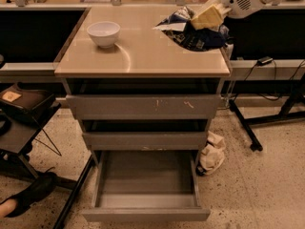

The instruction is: Place blue chip bag into bottom drawer

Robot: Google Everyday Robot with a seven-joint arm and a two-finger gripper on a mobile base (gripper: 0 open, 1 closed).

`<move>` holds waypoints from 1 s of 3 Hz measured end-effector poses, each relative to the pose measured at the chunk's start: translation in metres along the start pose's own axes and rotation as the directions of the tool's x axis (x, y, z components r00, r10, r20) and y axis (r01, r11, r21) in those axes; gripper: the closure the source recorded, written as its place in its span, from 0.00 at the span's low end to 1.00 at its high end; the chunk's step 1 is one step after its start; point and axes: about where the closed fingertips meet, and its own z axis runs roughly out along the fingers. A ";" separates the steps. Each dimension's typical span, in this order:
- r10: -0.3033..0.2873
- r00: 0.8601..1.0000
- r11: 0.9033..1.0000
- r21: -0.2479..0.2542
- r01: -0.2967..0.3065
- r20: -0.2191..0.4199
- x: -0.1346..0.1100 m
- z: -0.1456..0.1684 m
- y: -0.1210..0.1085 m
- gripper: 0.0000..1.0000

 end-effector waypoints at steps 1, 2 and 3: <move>-0.063 0.998 0.996 0.072 0.060 0.031 0.003 -0.017 0.011 1.00; -0.099 0.989 0.987 0.133 0.084 0.112 0.009 -0.022 0.044 1.00; -0.051 0.985 0.987 0.162 0.023 0.168 0.063 0.008 0.063 1.00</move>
Offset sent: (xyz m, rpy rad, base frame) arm -0.1293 -0.0072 -0.3435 0.0509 0.1528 -0.1731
